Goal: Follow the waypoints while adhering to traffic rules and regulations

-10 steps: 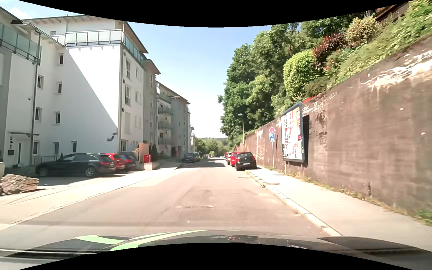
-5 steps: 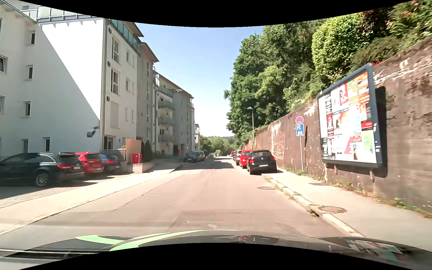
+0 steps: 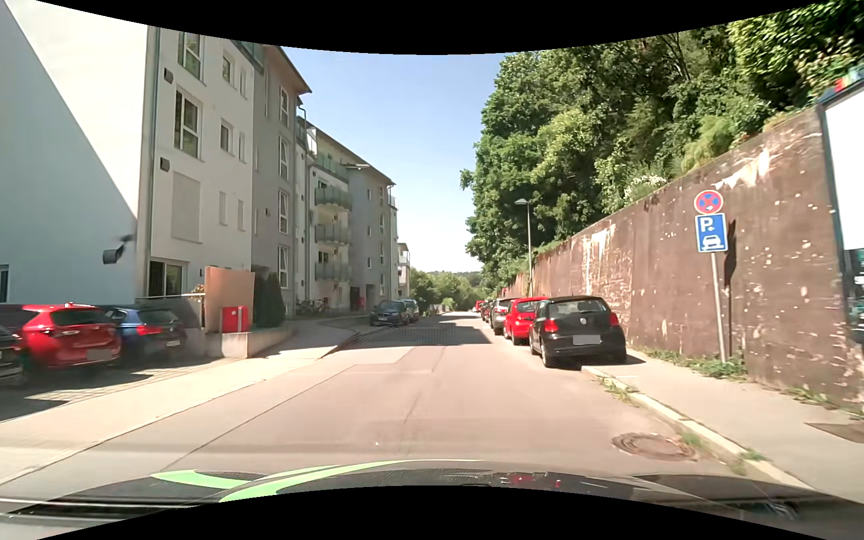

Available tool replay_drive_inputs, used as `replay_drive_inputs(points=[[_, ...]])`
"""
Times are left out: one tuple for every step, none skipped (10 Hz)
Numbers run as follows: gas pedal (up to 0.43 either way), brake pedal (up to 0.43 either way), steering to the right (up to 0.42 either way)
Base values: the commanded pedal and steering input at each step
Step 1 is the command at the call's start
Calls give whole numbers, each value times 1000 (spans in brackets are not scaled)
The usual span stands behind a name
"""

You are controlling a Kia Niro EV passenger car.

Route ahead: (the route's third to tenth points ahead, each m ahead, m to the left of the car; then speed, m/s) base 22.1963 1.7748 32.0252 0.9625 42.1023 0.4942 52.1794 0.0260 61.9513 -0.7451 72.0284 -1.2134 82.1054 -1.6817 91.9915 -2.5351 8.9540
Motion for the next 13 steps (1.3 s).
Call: replay_drive_inputs(points=[[39,0,-7],[39,0,0],[39,0,5],[39,0,7],[39,0,9],[39,0,11],[47,0,15],[47,0,16],[47,0,16],[47,0,16],[47,0,17],[47,0,16],[47,0,16]])
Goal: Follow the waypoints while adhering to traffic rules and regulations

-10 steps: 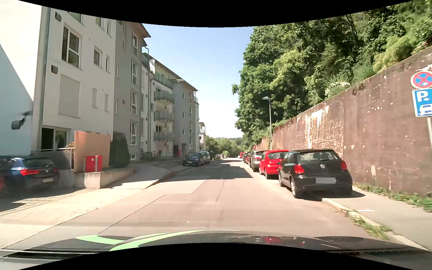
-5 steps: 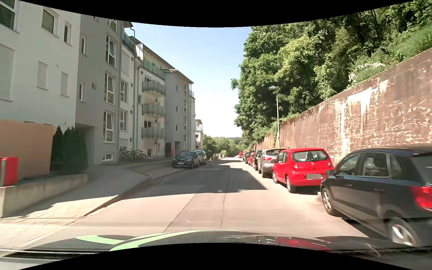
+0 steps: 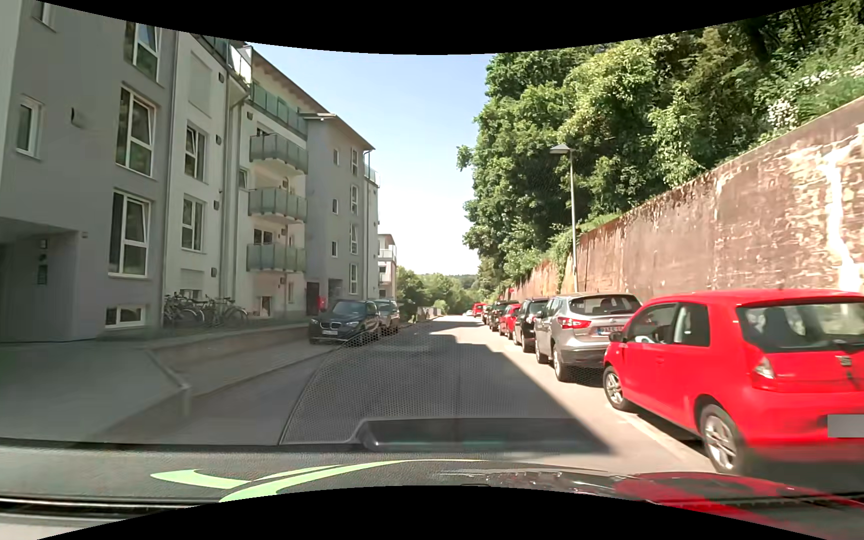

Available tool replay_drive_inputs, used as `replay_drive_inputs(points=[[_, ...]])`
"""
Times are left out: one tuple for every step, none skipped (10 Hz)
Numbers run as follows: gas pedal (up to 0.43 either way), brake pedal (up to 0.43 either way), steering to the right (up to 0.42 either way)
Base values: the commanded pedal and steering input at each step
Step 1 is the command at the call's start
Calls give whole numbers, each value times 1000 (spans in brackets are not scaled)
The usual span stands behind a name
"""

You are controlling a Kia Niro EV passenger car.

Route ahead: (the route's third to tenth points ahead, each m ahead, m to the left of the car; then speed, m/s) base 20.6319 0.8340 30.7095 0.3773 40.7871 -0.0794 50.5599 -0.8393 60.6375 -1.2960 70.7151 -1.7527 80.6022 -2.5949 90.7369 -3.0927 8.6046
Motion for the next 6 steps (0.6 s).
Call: replay_drive_inputs(points=[[47,0,16],[47,0,16],[47,0,16],[47,0,16],[47,0,16],[47,0,16]])
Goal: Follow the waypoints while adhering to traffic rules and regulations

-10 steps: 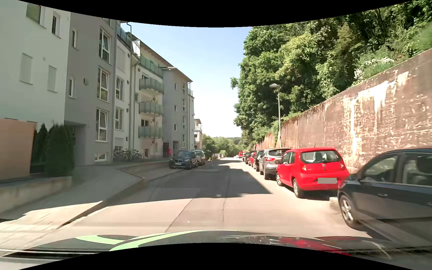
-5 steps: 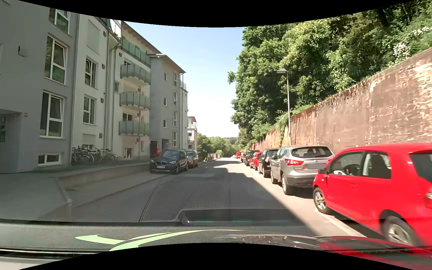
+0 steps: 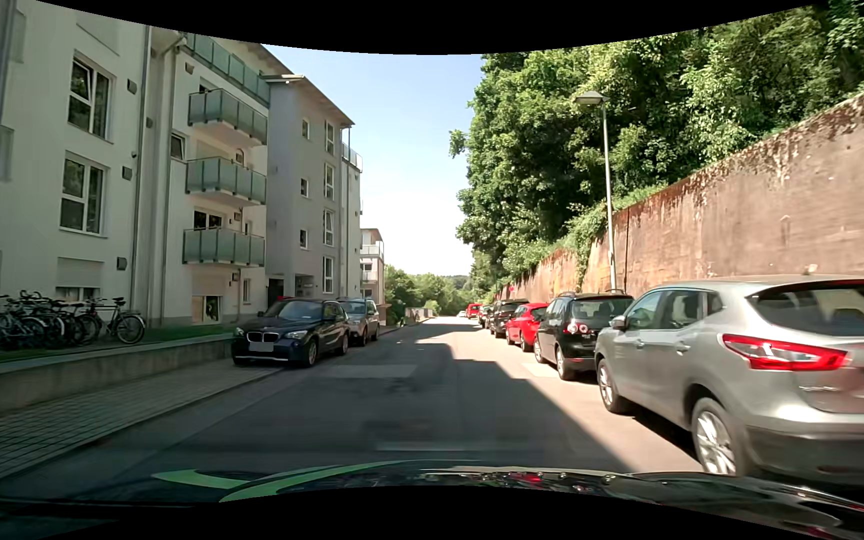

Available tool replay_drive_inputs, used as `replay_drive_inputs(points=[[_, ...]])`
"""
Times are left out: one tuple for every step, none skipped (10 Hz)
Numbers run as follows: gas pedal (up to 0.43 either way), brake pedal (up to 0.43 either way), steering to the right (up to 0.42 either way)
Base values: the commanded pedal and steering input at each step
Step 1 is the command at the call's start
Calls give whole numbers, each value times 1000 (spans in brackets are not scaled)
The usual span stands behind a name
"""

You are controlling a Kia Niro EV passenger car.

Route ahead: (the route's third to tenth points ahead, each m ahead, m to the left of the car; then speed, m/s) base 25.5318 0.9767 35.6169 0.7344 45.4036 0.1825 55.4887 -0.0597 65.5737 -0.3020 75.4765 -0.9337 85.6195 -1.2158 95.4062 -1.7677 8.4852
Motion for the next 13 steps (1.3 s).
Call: replay_drive_inputs(points=[[47,0,15],[47,0,15],[47,0,15],[47,0,14],[47,0,12],[47,0,9],[47,0,8],[47,0,8],[47,0,7],[47,0,7],[47,0,6],[47,0,4],[47,0,4]])
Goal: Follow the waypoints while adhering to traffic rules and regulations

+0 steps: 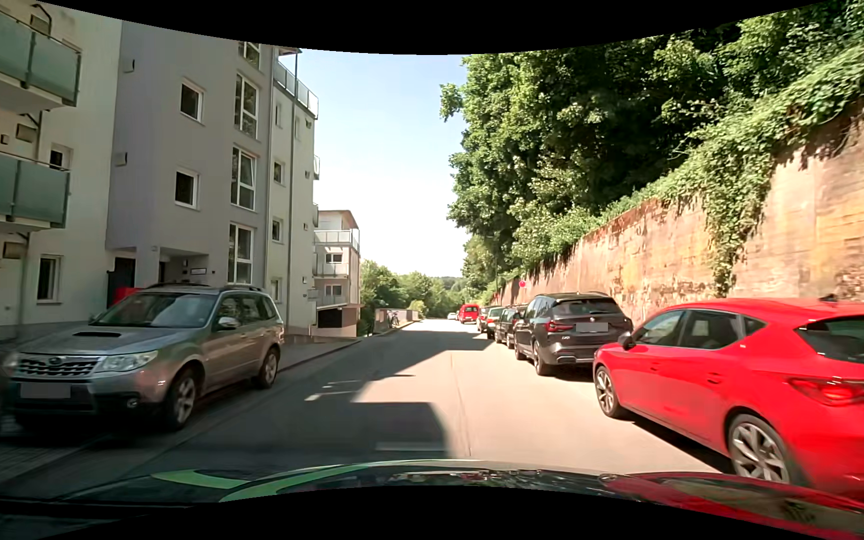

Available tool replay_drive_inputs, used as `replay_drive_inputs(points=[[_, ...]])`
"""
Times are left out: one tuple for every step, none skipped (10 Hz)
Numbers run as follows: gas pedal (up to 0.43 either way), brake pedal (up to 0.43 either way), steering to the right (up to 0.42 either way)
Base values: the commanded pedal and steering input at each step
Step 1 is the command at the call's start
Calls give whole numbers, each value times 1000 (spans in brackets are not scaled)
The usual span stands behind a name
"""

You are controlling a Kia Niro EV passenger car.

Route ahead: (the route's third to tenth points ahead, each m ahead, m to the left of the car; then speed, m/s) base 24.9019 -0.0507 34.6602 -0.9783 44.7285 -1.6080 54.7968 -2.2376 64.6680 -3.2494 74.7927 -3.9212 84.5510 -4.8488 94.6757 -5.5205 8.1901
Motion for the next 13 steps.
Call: replay_drive_inputs(points=[[47,0,3],[47,0,4],[47,0,4],[47,0,2],[47,0,-1],[47,0,-1],[47,0,-1],[47,0,-1],[47,0,-1],[47,0,-1],[47,0,-1],[47,0,-1],[47,0,-1]])
